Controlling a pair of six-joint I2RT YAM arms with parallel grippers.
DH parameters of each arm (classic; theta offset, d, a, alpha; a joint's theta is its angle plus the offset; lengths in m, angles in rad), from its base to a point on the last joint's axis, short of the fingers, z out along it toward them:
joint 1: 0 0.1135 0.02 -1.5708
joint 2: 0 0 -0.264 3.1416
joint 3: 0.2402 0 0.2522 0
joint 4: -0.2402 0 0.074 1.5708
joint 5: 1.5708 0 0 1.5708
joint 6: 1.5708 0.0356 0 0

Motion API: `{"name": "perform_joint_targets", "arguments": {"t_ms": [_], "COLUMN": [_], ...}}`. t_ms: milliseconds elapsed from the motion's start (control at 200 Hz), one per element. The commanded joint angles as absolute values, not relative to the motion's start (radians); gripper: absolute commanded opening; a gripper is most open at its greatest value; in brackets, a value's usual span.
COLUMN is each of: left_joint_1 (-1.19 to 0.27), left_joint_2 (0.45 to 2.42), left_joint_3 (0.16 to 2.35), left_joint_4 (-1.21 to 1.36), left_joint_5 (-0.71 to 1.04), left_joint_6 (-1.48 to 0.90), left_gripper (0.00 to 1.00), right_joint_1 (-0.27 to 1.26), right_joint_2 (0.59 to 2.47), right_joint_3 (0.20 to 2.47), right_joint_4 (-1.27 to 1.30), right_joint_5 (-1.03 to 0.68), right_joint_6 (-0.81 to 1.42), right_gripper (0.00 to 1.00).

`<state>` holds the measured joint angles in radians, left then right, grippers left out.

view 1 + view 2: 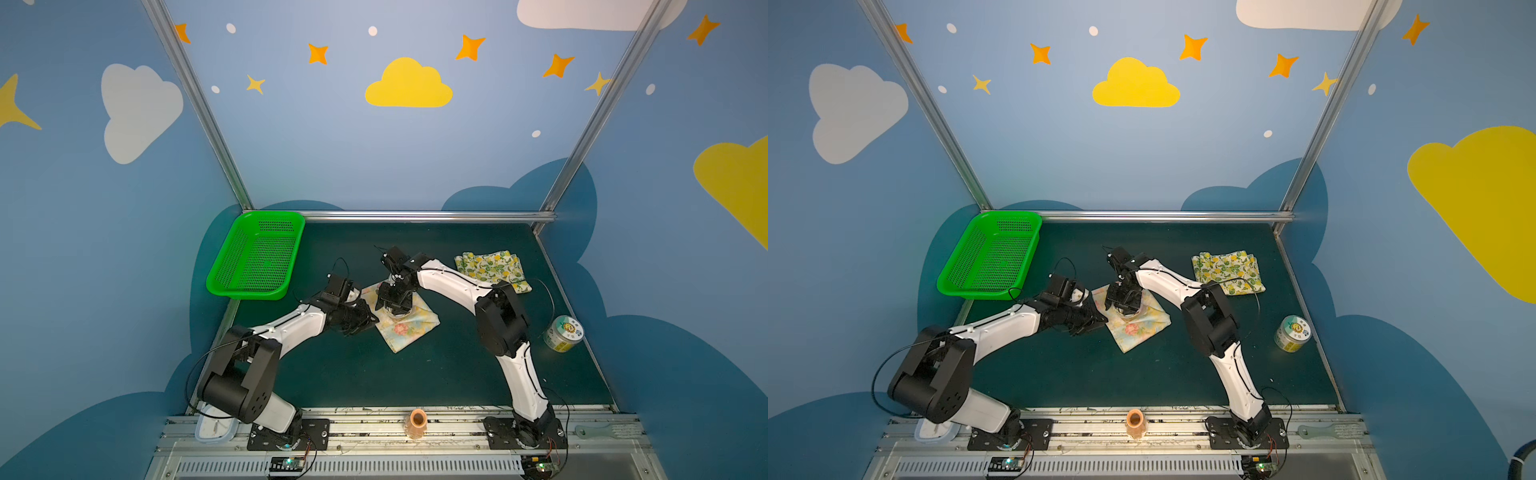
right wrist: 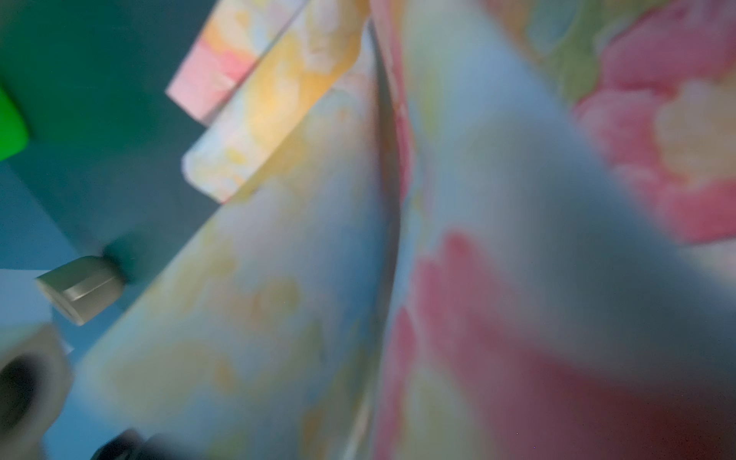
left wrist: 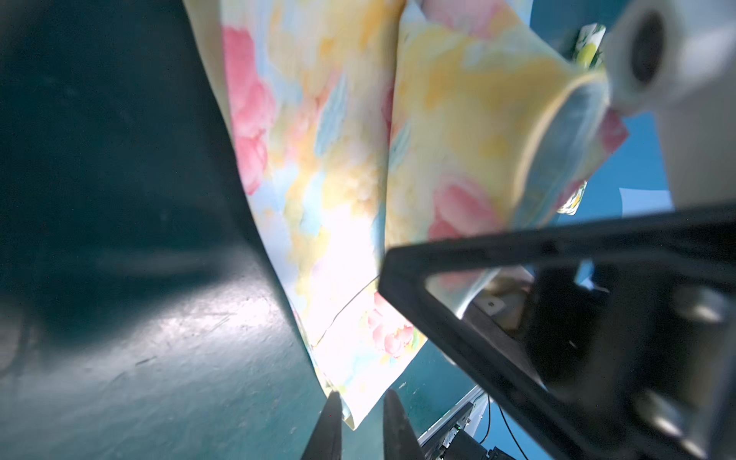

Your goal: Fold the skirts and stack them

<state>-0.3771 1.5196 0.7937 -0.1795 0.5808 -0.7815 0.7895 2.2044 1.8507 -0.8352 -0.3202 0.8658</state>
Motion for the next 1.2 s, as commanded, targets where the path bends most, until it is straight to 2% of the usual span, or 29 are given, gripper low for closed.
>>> {"name": "perform_joint_targets", "arguments": {"t_ms": [0, 501, 731, 816, 956, 1196], "left_joint_1": [-0.367, -0.328, -0.313, -0.300, -0.265, -0.236], "left_joint_2": [1.508, 1.591, 1.651, 1.672, 1.705, 1.742], "left_joint_3": [0.810, 0.867, 0.910, 0.919, 0.921, 0.941], "left_joint_4": [-0.212, -0.179, -0.186, -0.181, -0.163, -0.159], "left_joint_5": [0.563, 0.555, 0.553, 0.545, 0.542, 0.565], "left_joint_6": [-0.776, -0.796, -0.793, -0.805, -0.829, -0.836], "left_gripper": [0.21, 0.21, 0.24, 0.32, 0.39, 0.38], "right_joint_1": [0.795, 0.798, 0.758, 0.740, 0.730, 0.732], "right_joint_2": [2.139, 1.993, 1.935, 1.951, 2.006, 2.070], "right_joint_3": [1.837, 1.717, 1.679, 1.680, 1.694, 1.711], "right_joint_4": [-0.822, -0.776, -0.801, -0.810, -0.815, -0.835], "right_joint_5": [-0.356, -0.399, -0.405, -0.419, -0.433, -0.410], "right_joint_6": [0.895, 0.930, 0.870, 0.845, 0.792, 0.729], "right_gripper": [0.59, 0.58, 0.51, 0.50, 0.44, 0.30]}}
